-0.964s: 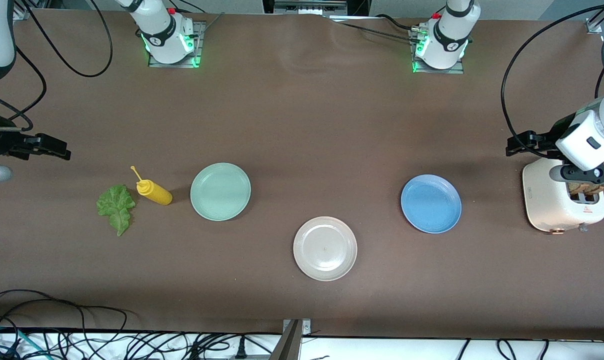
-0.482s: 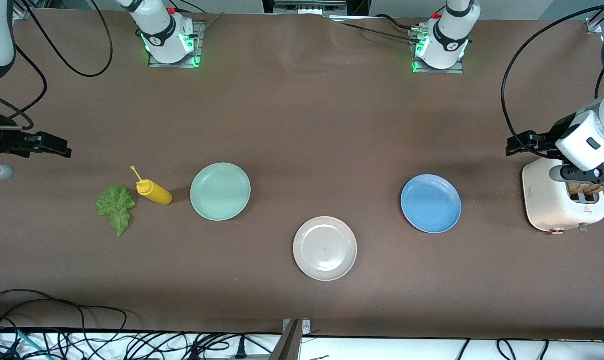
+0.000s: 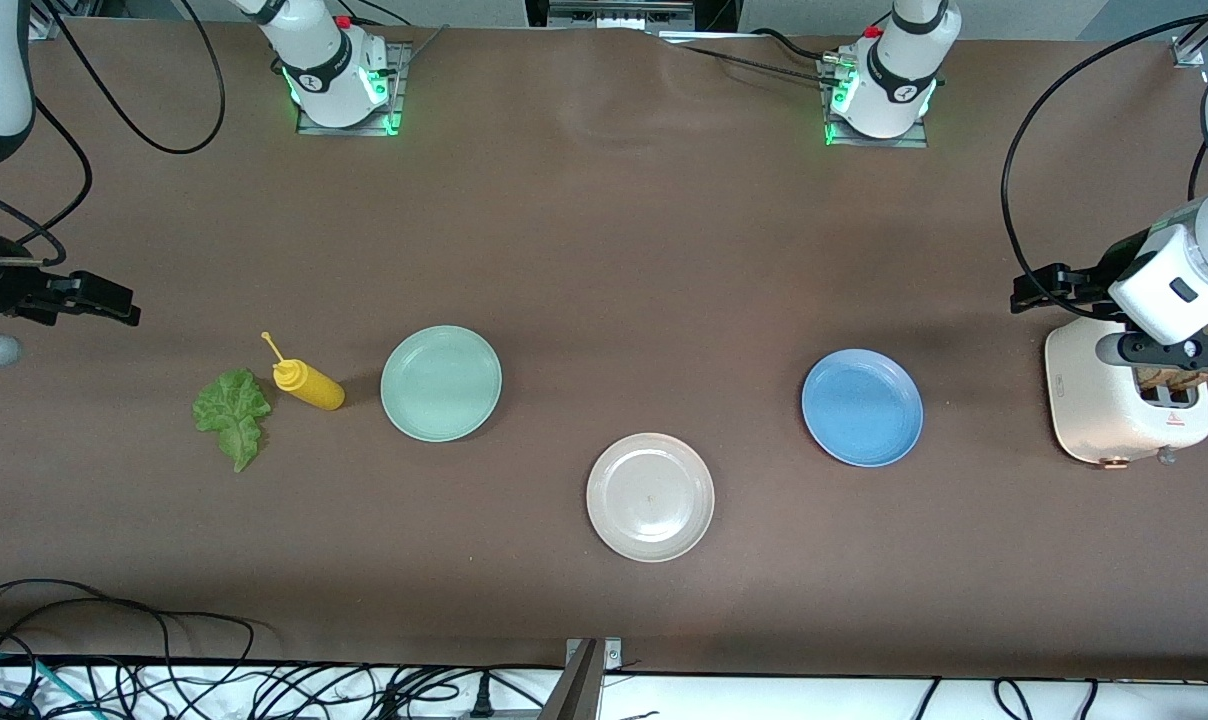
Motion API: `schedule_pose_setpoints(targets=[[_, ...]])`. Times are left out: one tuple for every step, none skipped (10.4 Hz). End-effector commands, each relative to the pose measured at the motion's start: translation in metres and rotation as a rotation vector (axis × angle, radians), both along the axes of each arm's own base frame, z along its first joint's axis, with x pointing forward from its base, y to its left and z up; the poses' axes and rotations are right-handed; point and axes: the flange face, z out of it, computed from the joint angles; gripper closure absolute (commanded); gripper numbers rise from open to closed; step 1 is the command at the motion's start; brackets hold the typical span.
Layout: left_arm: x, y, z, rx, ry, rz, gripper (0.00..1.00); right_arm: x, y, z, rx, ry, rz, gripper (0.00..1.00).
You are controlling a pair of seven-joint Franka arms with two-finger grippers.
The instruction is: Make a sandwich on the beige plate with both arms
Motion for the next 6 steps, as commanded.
schedule_pose_setpoints(targets=[[-0.0027, 0.0021, 0.0019, -0.014, 0.003, -0.016, 0.00, -0.0268, -0.0028, 0.0008, -0.003, -0.038, -0.011, 0.00], [-0.0028, 0.0031, 0.0012, -0.013, 0.005, -0.015, 0.00, -0.0269, -0.0028, 0.0014, -0.003, -0.043, -0.011, 0.00], [-0.0027, 0.0031, 0.0019, -0.012, 0.003, -0.015, 0.00, -0.0262, -0.0019, 0.0019, -0.003, -0.044, -0.008, 0.00], [-0.0027, 0.0031, 0.0019, -0.012, 0.003, -0.015, 0.00, -0.0262, -0.0019, 0.0025, -0.003, -0.044, -0.007, 0.00], [-0.0032, 0.0031, 0.0027, -0.013, 0.003, -0.015, 0.00, -0.0256, -0.0019, 0.0025, -0.003, -0.046, -0.007, 0.00], [-0.0033, 0.0032, 0.0020, -0.013, 0.005, -0.015, 0.00, -0.0251, -0.0019, 0.0023, -0.004, -0.046, -0.007, 0.00]])
